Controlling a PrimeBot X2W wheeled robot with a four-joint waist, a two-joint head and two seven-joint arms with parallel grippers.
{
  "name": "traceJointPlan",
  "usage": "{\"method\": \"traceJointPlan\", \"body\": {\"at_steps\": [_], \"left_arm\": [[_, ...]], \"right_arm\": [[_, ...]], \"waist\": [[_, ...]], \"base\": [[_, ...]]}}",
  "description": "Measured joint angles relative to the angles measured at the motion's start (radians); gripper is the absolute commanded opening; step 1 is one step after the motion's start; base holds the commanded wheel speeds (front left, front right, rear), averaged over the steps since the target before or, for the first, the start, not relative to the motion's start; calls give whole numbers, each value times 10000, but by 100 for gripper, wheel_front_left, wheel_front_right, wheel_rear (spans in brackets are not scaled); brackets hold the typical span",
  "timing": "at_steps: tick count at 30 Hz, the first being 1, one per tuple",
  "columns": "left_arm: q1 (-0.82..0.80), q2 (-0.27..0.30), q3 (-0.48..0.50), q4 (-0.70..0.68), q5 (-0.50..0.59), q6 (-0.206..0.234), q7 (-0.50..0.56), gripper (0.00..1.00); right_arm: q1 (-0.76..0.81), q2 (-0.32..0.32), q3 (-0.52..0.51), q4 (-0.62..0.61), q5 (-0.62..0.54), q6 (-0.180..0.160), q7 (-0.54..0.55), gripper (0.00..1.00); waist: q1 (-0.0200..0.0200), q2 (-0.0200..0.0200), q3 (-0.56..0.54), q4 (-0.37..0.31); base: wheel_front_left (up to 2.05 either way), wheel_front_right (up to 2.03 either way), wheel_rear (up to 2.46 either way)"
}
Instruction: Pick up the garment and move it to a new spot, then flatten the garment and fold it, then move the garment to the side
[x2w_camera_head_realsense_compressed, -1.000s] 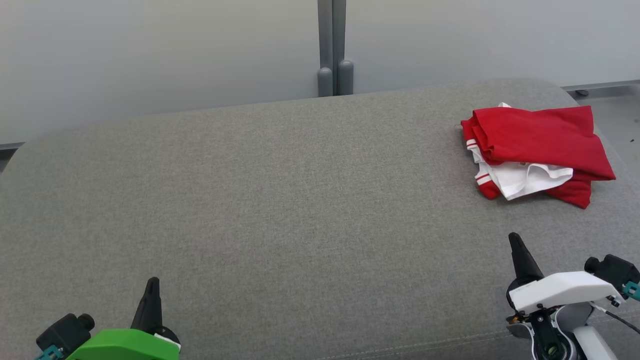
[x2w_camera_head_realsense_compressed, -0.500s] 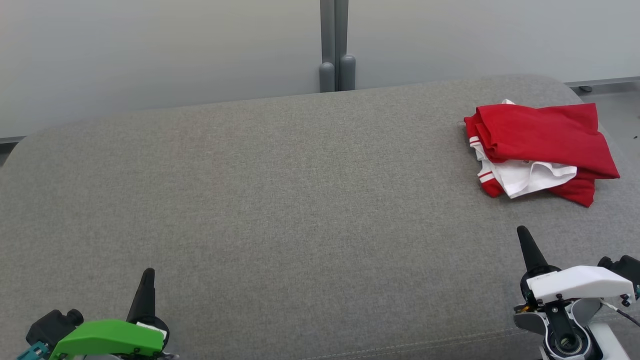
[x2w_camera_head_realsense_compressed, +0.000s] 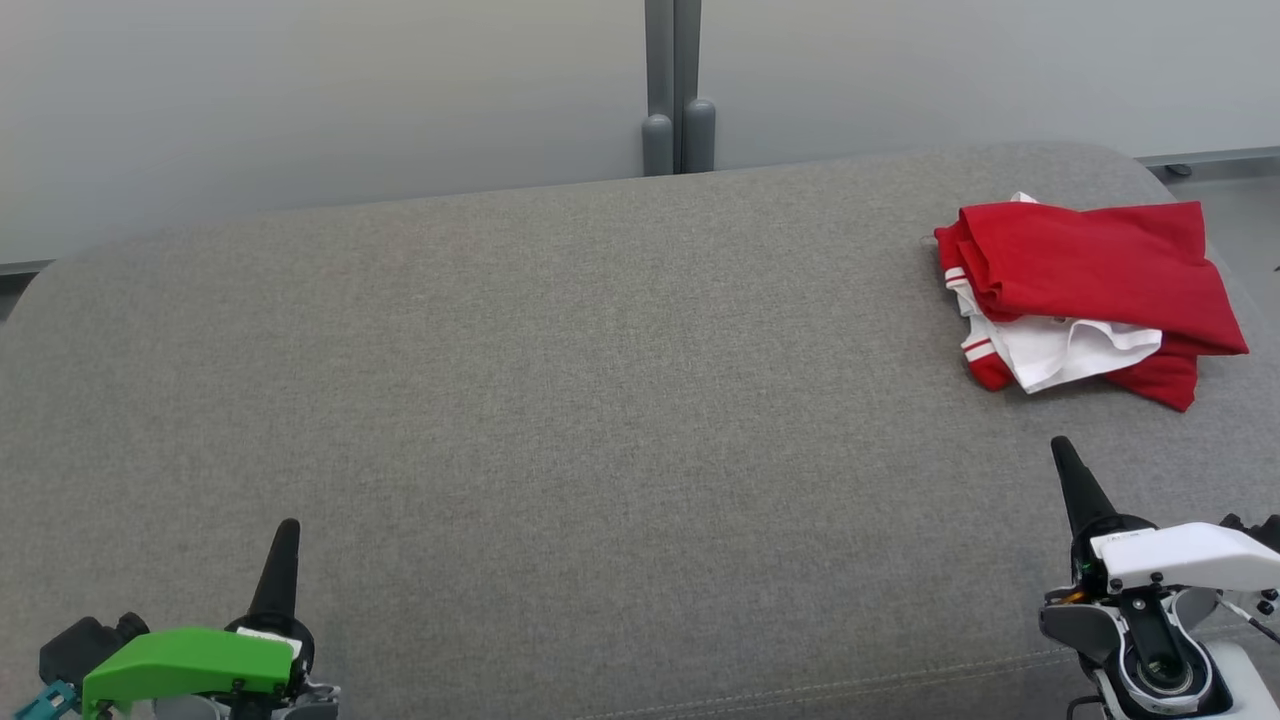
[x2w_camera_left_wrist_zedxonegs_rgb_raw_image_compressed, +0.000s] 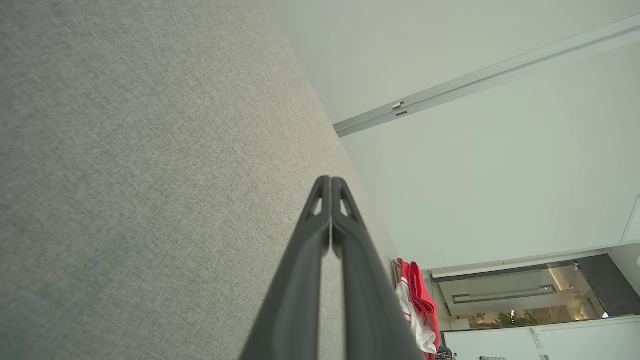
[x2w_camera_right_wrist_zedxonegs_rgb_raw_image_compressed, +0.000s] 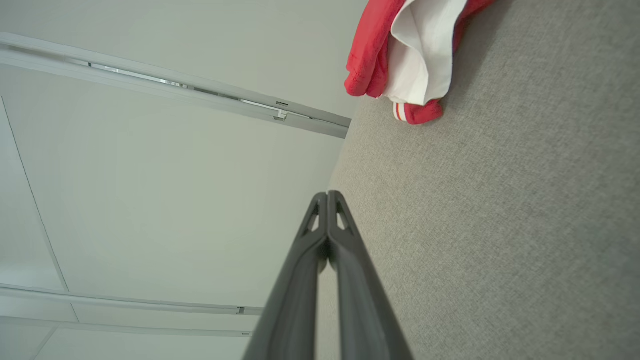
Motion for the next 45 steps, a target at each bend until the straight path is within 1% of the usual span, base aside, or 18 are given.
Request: {"method": "traceJointPlan", "body": {"at_steps": [14,16,24,26,45], "left_arm": [[-348,10,297,255,-1705,-382,447,0],[-388,10,341,286,-1965,-397,514,0],[-588,15,497,418,-2949,-568,708,0],[-646,17,541,458,-3208,-652,792,0],[-728,19,591,543,-3248,-652,792,0]], "right_arm": [[-213,113,-598,109,1661,349,477,0],[-231,142,-683,123,1852,357,529,0],[-397,184,-1020,182,2824,604,800,0],[-411,199,-1097,192,3014,617,861,0],[-412,224,-1145,251,3087,617,878,0]], "waist": [[0,0,122,54],[0,0,139,62],[0,0,209,92],[0,0,225,100],[0,0,224,100]], "base": [[0,0,0],[0,0,0],[0,0,0],[0,0,0],[0,0,0]]}}
